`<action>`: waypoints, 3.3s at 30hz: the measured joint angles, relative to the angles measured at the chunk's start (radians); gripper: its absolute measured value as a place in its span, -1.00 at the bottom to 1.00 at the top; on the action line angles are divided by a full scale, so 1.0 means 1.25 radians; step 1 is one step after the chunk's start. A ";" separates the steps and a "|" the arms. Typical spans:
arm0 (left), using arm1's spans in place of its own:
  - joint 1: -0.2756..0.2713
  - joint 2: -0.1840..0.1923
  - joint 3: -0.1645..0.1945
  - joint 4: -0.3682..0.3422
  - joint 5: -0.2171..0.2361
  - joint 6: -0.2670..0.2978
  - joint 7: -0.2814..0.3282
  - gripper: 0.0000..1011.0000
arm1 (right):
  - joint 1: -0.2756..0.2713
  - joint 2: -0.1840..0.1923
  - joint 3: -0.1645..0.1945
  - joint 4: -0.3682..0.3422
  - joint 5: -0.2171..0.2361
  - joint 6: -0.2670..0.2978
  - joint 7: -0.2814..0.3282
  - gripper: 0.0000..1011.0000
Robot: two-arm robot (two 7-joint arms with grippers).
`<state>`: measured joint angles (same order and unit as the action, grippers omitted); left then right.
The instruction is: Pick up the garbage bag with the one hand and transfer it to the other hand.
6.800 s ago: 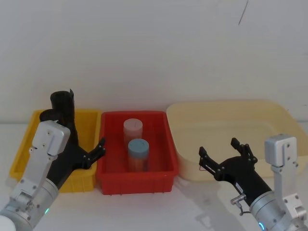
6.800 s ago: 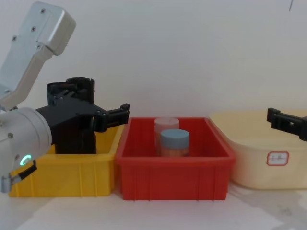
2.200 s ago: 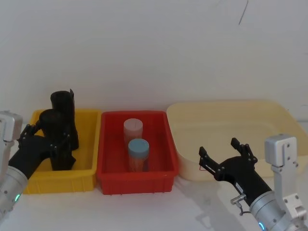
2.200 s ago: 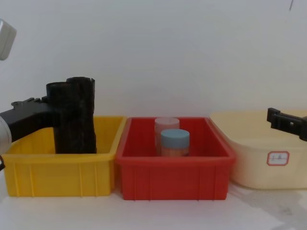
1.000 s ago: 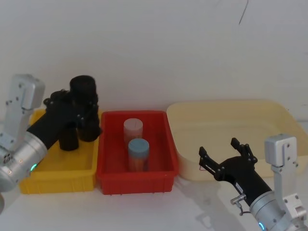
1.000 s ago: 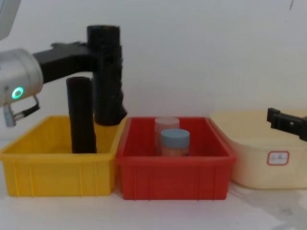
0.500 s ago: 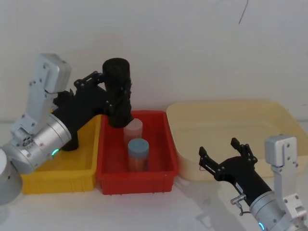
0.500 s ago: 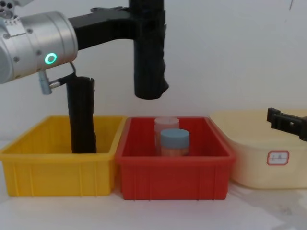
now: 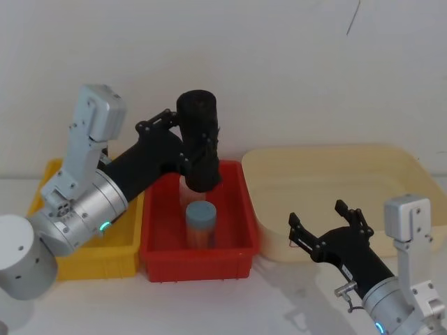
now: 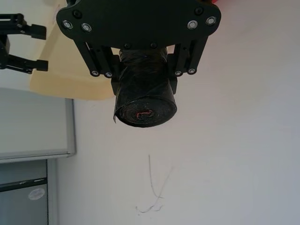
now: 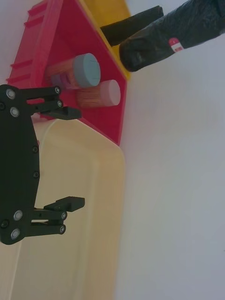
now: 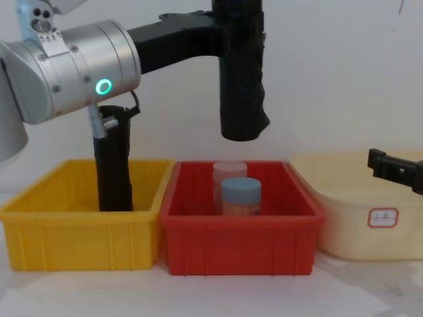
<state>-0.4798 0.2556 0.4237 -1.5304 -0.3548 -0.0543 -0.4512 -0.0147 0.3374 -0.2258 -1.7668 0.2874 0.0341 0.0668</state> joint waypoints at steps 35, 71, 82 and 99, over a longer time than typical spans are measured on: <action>-0.039 -0.049 0.040 0.099 -0.050 -0.060 -0.054 0.03 | -0.022 0.020 -0.020 -0.010 -0.057 -0.173 0.067 0.98; -0.042 -0.052 0.042 0.106 -0.053 -0.063 -0.058 0.03 | 0.131 -0.021 -0.100 0.118 -0.186 -0.262 0.163 0.98; -0.042 -0.052 0.042 0.106 -0.053 -0.063 -0.058 0.03 | 0.186 -0.056 -0.114 0.187 -0.229 -0.264 0.154 0.98; -0.042 -0.052 0.042 0.106 -0.053 -0.063 -0.058 0.03 | 0.252 -0.101 -0.119 0.276 -0.273 -0.264 0.138 0.98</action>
<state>-0.5328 0.1903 0.4761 -1.3982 -0.4215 -0.1335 -0.5236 0.3005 0.2115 -0.3746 -1.4222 -0.0533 -0.2964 0.2387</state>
